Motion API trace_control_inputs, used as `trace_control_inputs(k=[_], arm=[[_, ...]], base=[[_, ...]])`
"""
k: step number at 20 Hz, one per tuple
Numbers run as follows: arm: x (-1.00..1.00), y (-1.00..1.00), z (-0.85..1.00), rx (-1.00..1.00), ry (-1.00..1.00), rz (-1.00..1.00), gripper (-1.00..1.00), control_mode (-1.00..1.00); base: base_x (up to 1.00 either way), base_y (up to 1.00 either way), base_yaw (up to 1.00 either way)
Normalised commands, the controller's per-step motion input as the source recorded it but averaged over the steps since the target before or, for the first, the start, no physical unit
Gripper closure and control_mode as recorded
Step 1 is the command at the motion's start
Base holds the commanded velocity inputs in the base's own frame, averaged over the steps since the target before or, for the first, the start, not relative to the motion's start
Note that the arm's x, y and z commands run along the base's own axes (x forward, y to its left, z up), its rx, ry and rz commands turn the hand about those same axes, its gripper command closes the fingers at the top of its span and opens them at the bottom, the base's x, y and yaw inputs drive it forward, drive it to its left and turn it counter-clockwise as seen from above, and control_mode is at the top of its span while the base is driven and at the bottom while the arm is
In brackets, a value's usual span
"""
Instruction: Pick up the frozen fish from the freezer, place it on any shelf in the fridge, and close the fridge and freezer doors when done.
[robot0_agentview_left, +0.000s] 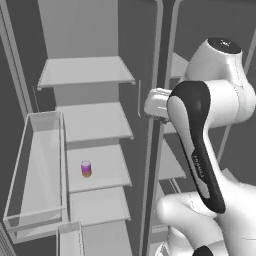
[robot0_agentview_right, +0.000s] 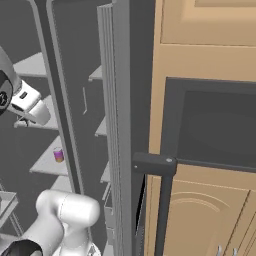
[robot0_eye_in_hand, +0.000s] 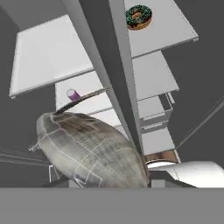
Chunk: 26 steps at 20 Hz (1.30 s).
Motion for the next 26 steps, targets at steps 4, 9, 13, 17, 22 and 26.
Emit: trace_control_inputs(k=[4,9,13,17,22,26], arm=[[0.60,1.00,0.20,-0.10,-0.12,0.34,1.00,-1.00],[0.85,0.92,0.00,-0.07,-0.17,0.27,1.00,-1.00],[1.00,0.27,0.00,-0.04,-0.18,0.08,1.00,-1.00],[1.00,0.24,0.14,-0.05,-0.19,0.00,1.00,-1.00],[1.00,0.24,0.13,-0.05,-0.07,0.00,1.00,-1.00],[1.00,0.10,0.13,0.00,0.00,-0.03,1.00,-1.00]], base=[[0.00,0.00,0.00],[0.00,0.00,0.00],[0.00,0.00,0.00],[0.00,0.00,0.00],[0.00,0.00,0.00],[0.00,0.00,0.00]])
